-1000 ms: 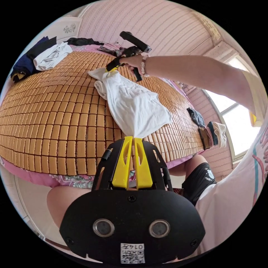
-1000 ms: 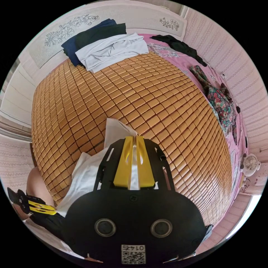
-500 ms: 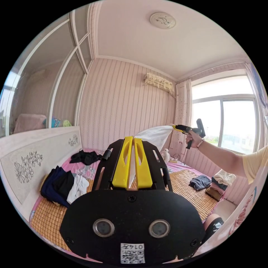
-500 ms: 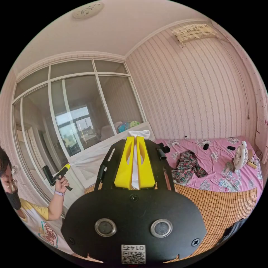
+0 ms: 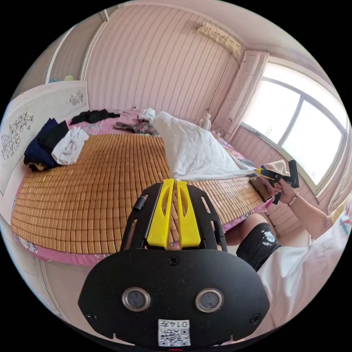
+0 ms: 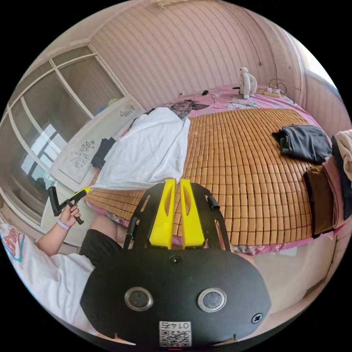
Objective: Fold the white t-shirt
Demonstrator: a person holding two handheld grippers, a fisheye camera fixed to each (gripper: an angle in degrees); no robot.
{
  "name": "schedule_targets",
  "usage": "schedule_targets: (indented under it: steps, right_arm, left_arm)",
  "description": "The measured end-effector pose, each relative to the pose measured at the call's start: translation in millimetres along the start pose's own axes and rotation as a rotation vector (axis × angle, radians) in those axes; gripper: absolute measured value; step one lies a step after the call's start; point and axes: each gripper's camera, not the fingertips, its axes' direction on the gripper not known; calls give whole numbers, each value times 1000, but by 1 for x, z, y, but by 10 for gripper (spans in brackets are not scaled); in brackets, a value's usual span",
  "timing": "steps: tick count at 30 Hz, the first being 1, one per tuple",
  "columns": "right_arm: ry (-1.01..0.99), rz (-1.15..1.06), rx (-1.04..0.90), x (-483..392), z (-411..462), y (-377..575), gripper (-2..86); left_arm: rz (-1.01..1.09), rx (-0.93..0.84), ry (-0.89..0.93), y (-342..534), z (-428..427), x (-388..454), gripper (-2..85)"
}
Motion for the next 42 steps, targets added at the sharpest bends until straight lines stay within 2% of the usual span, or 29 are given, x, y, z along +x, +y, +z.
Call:
schedule_targets:
  steps: [3,9,15,19,23,25,27,30,32,35,37,42]
  right_arm:
    - [70,51,-154,5,24,27,19]
    - [193,-57,-251,-17,40,10,44]
    - [209,-260,-351,-75,94,-34,67]
    - [240,-334,-419,-106,136,-55,75]
    - [221,-232,-455,-99,143,-74,73]
    - [170,-173,-466,-91,133,-81,62]
    - [132,-125,-432,-82,111,-85,50]
    - [90,-12,-327,-56,63,-86,31]
    - [131,123,-272,-23,31,-79,30]
    - [205,290,-306,16,13,-66,47]
    - [215,329,-296,24,3,-60,57]
    - [300,271,-246,15,-12,-54,74]
  left_arm:
    - [-49,-211,-27,29,49,3,11]
    - [-210,-134,-46,26,50,-6,39]
    - [-263,-255,48,11,98,0,66]
    - [-238,-331,42,6,131,18,70]
    - [-177,-362,30,-4,149,38,43]
    - [-140,-446,-23,-10,163,49,25]
    - [-123,-529,-49,-14,174,54,11]
    - [-107,-559,-24,-19,178,55,6]
    - [-108,-550,-4,-19,174,54,3]
    - [-105,-521,36,-15,161,56,-2]
    - [-94,-495,64,-10,150,60,-4]
    - [-99,-480,80,-4,136,68,-5]
